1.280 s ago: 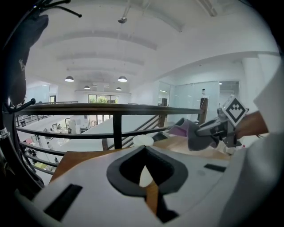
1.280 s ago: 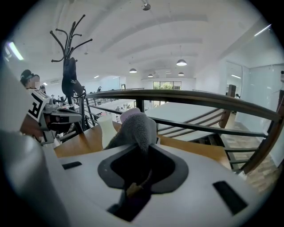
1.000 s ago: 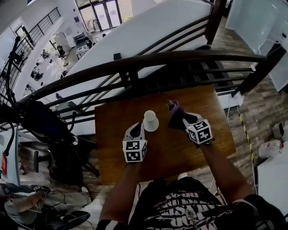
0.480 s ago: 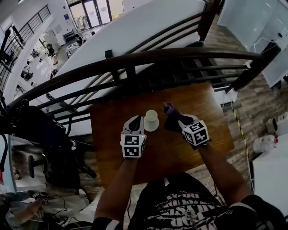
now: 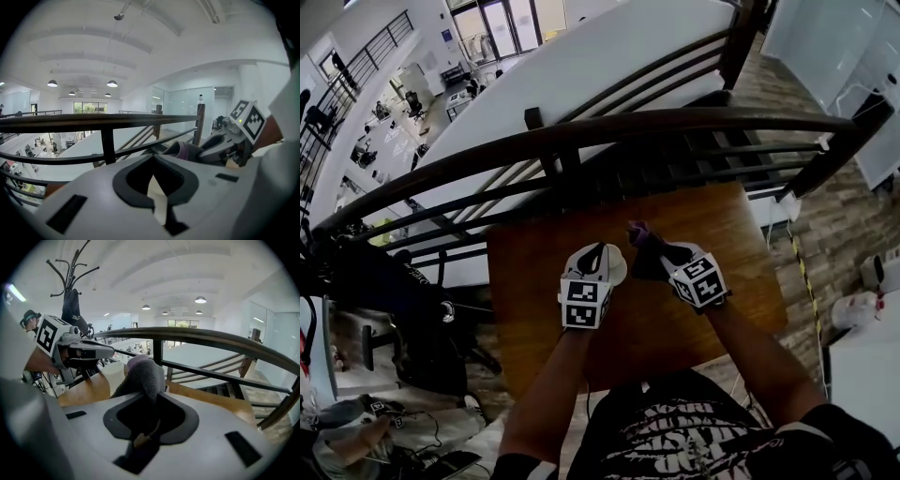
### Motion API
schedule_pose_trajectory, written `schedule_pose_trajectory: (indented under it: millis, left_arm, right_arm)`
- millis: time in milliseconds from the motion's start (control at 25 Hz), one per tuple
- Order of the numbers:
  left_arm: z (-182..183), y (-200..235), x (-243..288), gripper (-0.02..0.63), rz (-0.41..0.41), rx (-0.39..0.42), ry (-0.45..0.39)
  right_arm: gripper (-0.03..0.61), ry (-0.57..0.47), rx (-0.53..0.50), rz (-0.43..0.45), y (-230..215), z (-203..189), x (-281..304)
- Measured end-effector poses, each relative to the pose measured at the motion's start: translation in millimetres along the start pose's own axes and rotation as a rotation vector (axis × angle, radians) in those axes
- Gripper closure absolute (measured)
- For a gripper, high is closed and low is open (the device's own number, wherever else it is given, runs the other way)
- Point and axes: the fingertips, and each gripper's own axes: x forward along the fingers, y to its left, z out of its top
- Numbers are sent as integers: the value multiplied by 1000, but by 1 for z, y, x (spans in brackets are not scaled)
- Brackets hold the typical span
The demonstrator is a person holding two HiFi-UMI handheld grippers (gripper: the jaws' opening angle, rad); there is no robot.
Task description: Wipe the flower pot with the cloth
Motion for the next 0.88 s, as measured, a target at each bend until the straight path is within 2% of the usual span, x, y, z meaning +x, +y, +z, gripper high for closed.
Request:
schedule_pose_trajectory:
  millis: [320, 640, 880]
  left_arm:
    - [-15, -19, 25, 615, -1, 20, 69]
    - [-17, -11, 25, 615, 41, 42, 35]
    - [-11, -6, 27, 615, 35, -5, 30]
  right_arm:
    - [512, 7, -27, 60, -19, 7, 29]
    - [512, 71, -106, 115, -9, -2, 77]
    - [512, 101, -162, 161, 3, -3, 109]
